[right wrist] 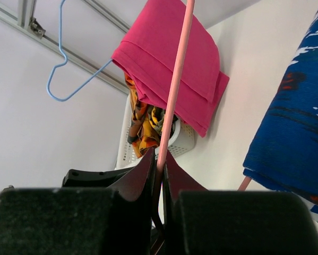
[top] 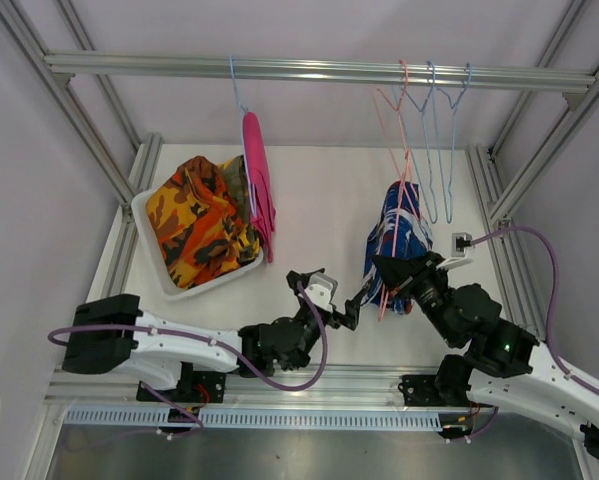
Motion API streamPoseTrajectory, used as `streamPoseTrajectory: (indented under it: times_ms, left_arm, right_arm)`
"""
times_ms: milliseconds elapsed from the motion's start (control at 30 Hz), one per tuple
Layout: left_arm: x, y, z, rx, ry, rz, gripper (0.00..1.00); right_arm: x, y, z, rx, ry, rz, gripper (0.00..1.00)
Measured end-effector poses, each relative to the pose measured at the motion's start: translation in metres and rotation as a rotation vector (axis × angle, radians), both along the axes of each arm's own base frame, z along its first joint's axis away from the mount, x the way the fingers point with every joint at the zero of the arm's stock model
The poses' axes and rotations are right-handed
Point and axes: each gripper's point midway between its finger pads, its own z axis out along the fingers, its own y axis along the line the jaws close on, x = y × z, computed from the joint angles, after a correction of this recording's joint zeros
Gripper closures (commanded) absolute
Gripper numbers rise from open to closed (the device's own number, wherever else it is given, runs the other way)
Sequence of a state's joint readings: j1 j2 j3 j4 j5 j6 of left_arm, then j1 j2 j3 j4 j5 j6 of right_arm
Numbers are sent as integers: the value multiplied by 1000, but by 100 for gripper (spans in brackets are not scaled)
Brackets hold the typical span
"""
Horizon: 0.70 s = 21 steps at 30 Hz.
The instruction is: Remove the trousers from the hanger
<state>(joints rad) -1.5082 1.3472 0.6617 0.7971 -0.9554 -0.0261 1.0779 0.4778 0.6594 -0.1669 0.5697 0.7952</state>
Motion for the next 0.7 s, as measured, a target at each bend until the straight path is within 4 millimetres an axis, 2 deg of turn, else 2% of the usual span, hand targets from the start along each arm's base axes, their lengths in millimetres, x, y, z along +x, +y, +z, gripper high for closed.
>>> streamPoseTrajectory:
  times_ms: [167, 400, 700]
  left_arm:
    - [-2, -9, -16, 8, 5, -20, 1]
    - [-11, -19, -41, 4, 16, -73, 0]
    - [-18, -46, -56, -6, -1, -147, 1]
  right_arm:
    - [1, -1, -9, 7, 25, -11, 100]
    - [5, -4, -12, 24, 44, -28, 100]
    - [4, -7, -13, 50, 59, -21, 100]
